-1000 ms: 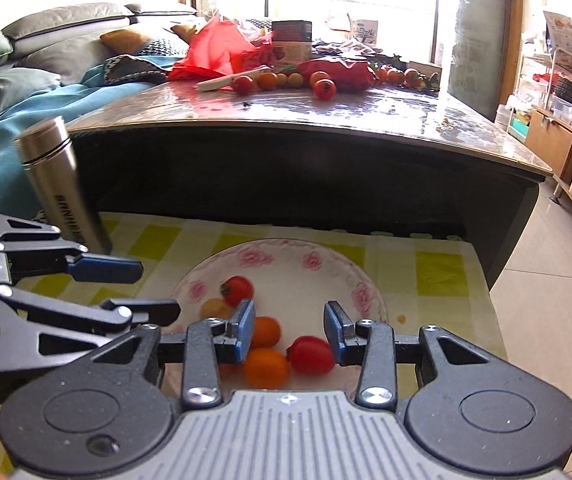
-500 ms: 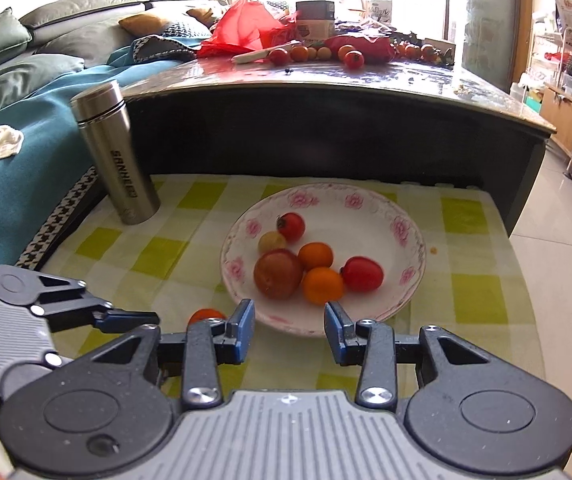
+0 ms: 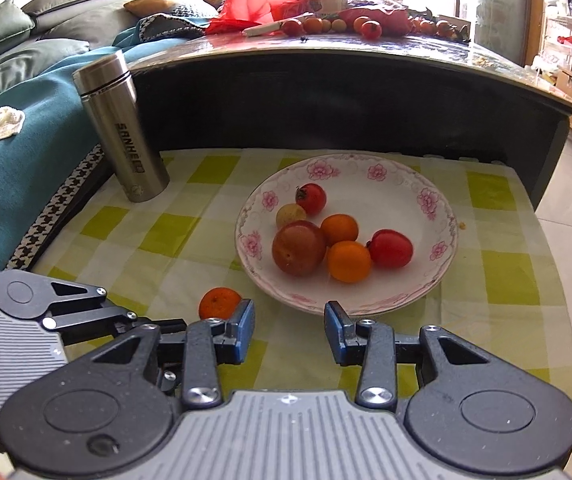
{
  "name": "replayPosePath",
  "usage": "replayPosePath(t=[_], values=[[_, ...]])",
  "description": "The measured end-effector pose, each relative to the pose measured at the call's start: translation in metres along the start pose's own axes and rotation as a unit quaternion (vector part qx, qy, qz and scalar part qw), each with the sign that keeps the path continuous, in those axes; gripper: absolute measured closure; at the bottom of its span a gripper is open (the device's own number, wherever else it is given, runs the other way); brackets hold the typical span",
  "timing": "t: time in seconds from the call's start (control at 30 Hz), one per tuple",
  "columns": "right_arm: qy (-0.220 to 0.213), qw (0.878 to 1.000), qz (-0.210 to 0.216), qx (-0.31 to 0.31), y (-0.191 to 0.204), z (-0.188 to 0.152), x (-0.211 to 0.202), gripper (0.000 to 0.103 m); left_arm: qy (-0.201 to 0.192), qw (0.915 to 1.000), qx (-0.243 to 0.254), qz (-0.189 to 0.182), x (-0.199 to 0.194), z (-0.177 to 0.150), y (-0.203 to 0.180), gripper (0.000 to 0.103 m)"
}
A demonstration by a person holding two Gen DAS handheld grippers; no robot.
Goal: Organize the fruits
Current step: 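Move both grippers back from the bowl toward the loose fruit, then grasp a brown round fruit with the left gripper while the right grasps an orange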
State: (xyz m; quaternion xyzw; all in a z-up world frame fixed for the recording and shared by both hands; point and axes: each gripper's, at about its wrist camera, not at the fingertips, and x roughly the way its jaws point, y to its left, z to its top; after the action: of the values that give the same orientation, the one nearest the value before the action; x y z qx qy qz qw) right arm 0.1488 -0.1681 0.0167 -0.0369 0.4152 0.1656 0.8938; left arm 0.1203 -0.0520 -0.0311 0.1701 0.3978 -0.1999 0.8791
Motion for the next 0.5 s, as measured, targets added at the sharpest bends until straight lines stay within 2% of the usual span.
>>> replayPosePath(t=[0.23, 0.33, 0.43, 0.5], values=[[0.013, 0.999, 0.024, -0.022, 0.017, -0.007, 0.012, 0.06, 0.011, 0.9998, 0.016, 0.0, -0.021, -0.013, 0.009, 0.07], [0.021, 0.999, 0.034, -0.032, 0.025, -0.007, 0.021, 0.06, 0.017, 0.9998, 0.006, 0.004, -0.023, -0.02, 0.016, 0.07], [0.019, 0.998, 0.03, -0.043, 0.033, -0.004, 0.029, 0.052, 0.025, 0.9997, -0.004, 0.003, -0.02, -0.025, 0.022, 0.069], [0.019, 0.999, 0.026, -0.039, 0.035, -0.001, 0.037, 0.051, 0.022, 0.9997, -0.007, 0.0, -0.019, -0.025, 0.022, 0.066]])
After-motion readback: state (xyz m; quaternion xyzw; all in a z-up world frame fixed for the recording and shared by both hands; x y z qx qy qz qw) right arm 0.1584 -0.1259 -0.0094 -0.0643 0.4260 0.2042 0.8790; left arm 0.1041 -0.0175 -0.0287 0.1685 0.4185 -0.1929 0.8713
